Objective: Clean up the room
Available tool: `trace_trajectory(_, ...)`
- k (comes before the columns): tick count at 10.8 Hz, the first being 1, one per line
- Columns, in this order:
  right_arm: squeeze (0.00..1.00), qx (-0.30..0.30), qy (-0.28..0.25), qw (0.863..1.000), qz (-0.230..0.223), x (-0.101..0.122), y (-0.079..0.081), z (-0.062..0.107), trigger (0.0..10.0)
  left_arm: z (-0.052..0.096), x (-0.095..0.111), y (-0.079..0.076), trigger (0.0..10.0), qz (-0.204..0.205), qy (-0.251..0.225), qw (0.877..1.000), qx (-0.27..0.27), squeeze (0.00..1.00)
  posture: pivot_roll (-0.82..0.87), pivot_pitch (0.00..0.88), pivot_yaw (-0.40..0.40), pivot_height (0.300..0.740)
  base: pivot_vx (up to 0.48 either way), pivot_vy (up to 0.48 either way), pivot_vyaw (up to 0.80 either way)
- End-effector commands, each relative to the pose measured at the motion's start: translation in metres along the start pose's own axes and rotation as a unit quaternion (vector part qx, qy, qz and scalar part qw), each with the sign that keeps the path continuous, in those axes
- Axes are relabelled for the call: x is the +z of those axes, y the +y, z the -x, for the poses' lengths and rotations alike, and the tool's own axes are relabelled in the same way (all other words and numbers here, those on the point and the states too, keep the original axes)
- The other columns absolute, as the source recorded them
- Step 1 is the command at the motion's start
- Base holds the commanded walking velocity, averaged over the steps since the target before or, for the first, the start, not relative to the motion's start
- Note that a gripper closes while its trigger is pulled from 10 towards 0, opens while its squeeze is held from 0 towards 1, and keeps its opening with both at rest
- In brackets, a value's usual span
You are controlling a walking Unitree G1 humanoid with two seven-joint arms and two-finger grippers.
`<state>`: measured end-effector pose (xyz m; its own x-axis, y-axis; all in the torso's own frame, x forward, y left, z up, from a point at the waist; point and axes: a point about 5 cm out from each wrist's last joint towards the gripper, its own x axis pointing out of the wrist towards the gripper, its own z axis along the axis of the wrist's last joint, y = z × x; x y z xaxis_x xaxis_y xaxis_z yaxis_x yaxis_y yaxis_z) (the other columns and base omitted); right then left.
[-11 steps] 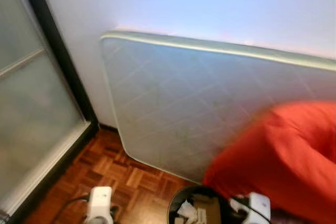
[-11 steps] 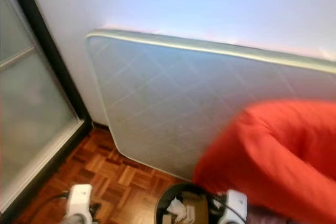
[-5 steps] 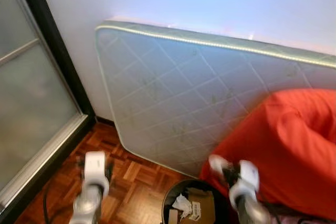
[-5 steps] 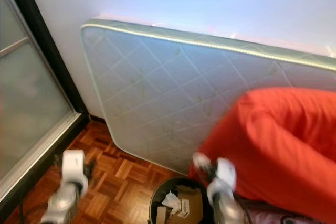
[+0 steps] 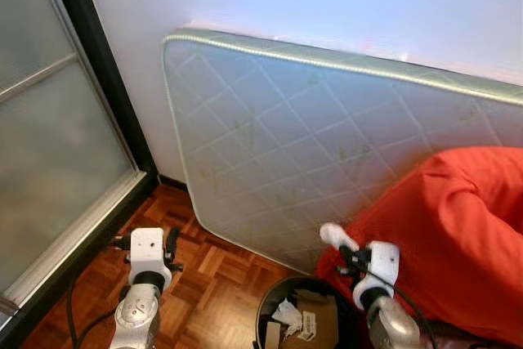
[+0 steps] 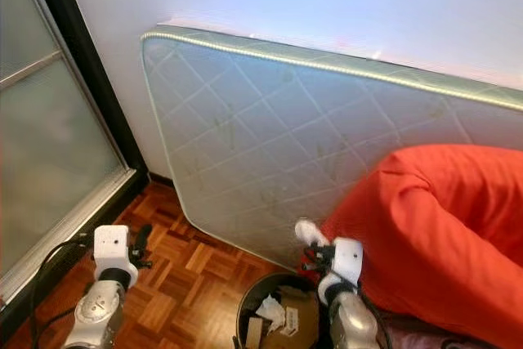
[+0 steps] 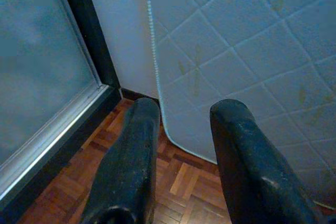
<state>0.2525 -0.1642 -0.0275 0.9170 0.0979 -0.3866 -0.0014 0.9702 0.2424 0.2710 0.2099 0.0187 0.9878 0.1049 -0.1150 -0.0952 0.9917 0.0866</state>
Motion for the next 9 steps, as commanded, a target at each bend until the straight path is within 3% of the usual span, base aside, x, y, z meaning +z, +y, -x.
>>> trace_trajectory(1, 0.00, -0.003, 0.008, 1.000, -0.004, -0.004, -0.002, 0.002, 10.0, 0.000, 0.001, -0.002, 10.0, -0.003, -0.004, 1.000, -0.008, 0.00, 0.18, 0.027, -0.022, 0.740, 0.000, 0.000, 0.00)
trace_trajectory(6, 0.00, -0.008, 0.013, 1.000, -0.002, -0.006, -0.003, 0.004, 10.0, 0.002, -0.001, -0.001, 10.0, -0.005, 0.005, 1.000, -0.011, 0.00, 0.18, 0.047, -0.019, 0.740, 0.000, 0.000, 0.00)
trace_trajectory(9, 0.00, 0.003, 0.051, 0.999, -0.011, -0.018, 0.001, 0.006, 10.0, 0.002, -0.002, -0.002, 10.0, -0.006, 0.009, 1.000, -0.012, 0.00, 0.18, 0.057, -0.020, 0.717, 0.000, 0.000, 0.00)
